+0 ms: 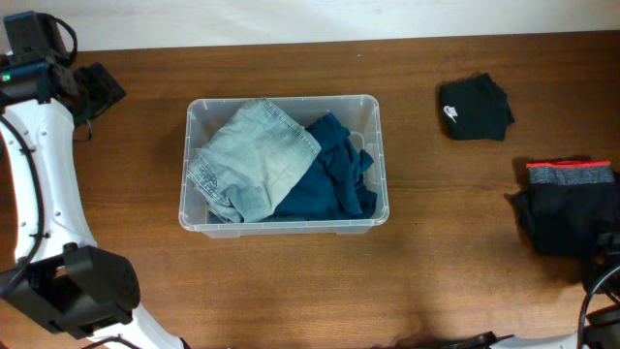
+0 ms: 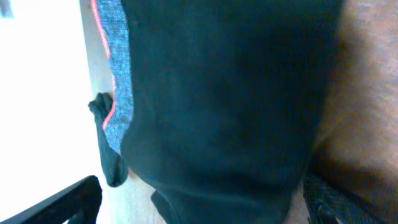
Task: Pack container
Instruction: 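Lower the right gripper onto the black shorts and grasp them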
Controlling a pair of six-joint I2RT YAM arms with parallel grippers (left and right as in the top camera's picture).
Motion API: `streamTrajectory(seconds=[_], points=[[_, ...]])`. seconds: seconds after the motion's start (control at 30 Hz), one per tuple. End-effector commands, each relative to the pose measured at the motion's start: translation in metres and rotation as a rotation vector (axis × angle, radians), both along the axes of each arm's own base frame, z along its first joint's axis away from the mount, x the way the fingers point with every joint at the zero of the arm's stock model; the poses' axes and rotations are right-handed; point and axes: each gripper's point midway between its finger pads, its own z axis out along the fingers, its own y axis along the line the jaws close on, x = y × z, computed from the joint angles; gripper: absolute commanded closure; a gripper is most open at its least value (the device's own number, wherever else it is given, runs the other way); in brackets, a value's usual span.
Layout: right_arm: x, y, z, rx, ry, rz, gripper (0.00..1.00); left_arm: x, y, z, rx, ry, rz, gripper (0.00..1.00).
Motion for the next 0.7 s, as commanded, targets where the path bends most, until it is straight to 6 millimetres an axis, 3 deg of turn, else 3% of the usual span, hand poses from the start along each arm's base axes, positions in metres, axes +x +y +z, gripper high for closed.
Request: streamTrajectory(seconds=[0.0,0.37,0.67], points=[[-0.004,0.026,-0.05,0.089,0.127,0.026,0.01,0.001,0.001,0.0,-0.001,-0.004,0.013,0.01],[-0.01,0.031,-0.082,0.074,0.358,-0.001,0.01,0.001,0.001,0.0,-0.001,-0.004,0.013,0.01],[-0.002,0.029,-0.084,0.024,0.371,0.019,0.01,0.001,0.001,0.0,-0.001,-0.004,0.013,0.01]])
